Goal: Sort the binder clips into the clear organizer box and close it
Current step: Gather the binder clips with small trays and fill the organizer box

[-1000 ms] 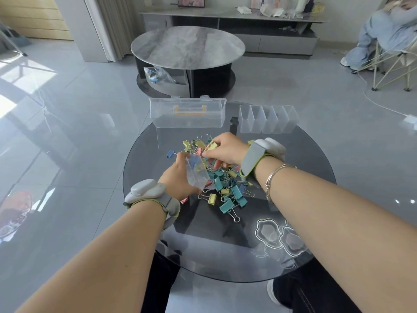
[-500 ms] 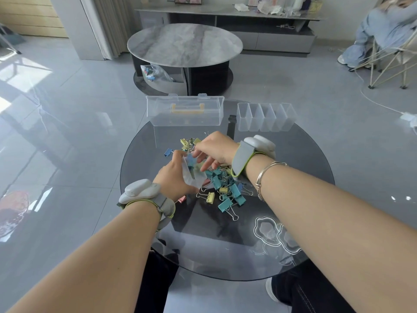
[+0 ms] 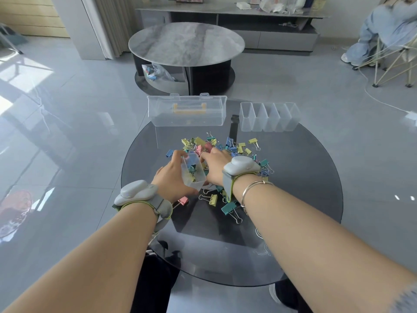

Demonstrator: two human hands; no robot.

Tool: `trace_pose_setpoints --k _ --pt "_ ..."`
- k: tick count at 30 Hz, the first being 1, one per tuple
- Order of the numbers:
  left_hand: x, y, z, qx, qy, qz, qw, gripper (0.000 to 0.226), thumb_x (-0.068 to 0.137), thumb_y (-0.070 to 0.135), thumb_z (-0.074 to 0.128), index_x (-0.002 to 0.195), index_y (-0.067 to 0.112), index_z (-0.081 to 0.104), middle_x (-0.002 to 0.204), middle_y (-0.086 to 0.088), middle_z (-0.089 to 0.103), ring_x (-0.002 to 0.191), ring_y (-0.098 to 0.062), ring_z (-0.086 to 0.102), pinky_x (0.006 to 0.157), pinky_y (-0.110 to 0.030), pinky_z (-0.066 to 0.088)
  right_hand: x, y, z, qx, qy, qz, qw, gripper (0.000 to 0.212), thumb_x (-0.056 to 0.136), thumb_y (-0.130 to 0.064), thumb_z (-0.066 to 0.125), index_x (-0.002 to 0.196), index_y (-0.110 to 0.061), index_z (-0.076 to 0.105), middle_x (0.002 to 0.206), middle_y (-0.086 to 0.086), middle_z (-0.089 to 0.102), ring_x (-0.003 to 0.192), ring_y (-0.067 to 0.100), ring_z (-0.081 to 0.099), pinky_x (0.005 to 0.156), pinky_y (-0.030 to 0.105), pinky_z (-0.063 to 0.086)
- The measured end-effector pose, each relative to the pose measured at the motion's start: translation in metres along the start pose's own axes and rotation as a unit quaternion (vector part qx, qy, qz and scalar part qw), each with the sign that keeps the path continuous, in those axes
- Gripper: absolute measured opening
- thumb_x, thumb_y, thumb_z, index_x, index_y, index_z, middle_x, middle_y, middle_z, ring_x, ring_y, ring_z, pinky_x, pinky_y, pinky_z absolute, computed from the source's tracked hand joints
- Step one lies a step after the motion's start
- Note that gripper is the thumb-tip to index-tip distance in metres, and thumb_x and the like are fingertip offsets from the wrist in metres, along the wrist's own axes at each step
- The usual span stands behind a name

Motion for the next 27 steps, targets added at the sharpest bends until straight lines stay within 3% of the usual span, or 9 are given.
trace_pose_setpoints --k 6,14,19,22,24,26,27 --pt "0.001 0.0 -0.001 -0.01 -0.003 -0.002 1.0 0.091 0.056 0.028 0.085 0.124 0.025 0.025 0.117 0.0 0.051 0.095 -0.025 0.057 0.083 -0.045 0.053 0.006 -0.003 -0.005 -0.005 -0.011 -0.033 0.999 0.044 0.081 -0.03 0.063 0.122 -0.017 0.052 0.121 0.013 0.047 0.084 0.033 0.054 0.062 0.028 0.035" --pt "0.002 -0.002 -0.002 -0.012 -0.007 0.003 1.0 0.087 0.056 0.028 0.085 0.12 0.027 0.026 0.114 -0.001 0.051 0.095 -0.026 0.057 0.08 -0.045 0.053 0.0 -0.002 -0.012 -0.016 0.022 -0.069 0.997 0.034 0.082 -0.031 0.065 0.111 -0.014 0.058 0.112 0.011 0.057 0.098 0.033 0.061 0.067 0.029 0.04" --pt "0.002 0.0 -0.002 -0.006 -0.013 0.003 1.0 0.087 0.056 0.028 0.086 0.12 0.027 0.026 0.116 0.001 0.05 0.096 -0.025 0.056 0.08 -0.04 0.052 -0.003 0.0 -0.02 -0.008 0.051 -0.039 0.998 0.013 0.09 -0.011 0.053 0.102 -0.008 0.057 0.103 0.013 0.063 0.092 0.032 0.063 0.065 0.028 0.038" --pt "0.001 0.001 -0.002 -0.007 -0.014 -0.002 1.0 0.089 0.057 0.028 0.086 0.122 0.025 0.026 0.119 0.001 0.049 0.099 -0.025 0.055 0.082 -0.039 0.051 -0.004 0.007 -0.033 0.113 0.09 0.019 0.989 0.017 0.091 -0.016 0.055 0.078 -0.007 0.06 0.092 0.016 0.064 0.079 0.029 0.058 0.067 0.03 0.044" --pt "0.001 0.002 -0.002 -0.006 -0.012 -0.005 1.0 0.089 0.057 0.027 0.086 0.124 0.024 0.027 0.12 0.0 0.05 0.101 -0.026 0.055 0.084 -0.04 0.05 -0.006 0.008 -0.045 0.288 0.107 0.033 0.951 0.021 0.089 -0.015 0.058 0.087 0.003 0.068 0.09 0.018 0.072 0.069 0.026 0.063 0.071 0.032 0.054" --pt "-0.001 0.004 -0.001 -0.002 -0.011 -0.009 1.0 0.088 0.059 0.025 0.086 0.124 0.023 0.027 0.12 -0.001 0.051 0.102 -0.026 0.054 0.086 -0.043 0.05 -0.01 0.002 -0.053 0.385 0.046 0.019 0.922 0.021 0.089 -0.014 0.059 0.094 0.004 0.069 0.085 0.011 0.073 0.061 0.018 0.063 0.058 0.02 0.052" --pt "-0.002 0.005 -0.001 0.001 -0.01 -0.011 1.0 0.088 0.059 0.025 0.085 0.125 0.022 0.027 0.119 -0.002 0.052 0.102 -0.027 0.055 0.087 -0.044 0.05 -0.011 -0.002 -0.054 0.375 0.0 0.009 0.927 0.017 0.088 -0.014 0.061 0.091 0.001 0.068 0.083 0.007 0.071 0.059 0.016 0.062 0.05 0.016 0.047"
Point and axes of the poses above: each hand's wrist, its own x-axis towards the middle knuckle, its own z-axis out of the palm, y = z × x, the point moved 4 cm from there along x, towards the middle knuckle
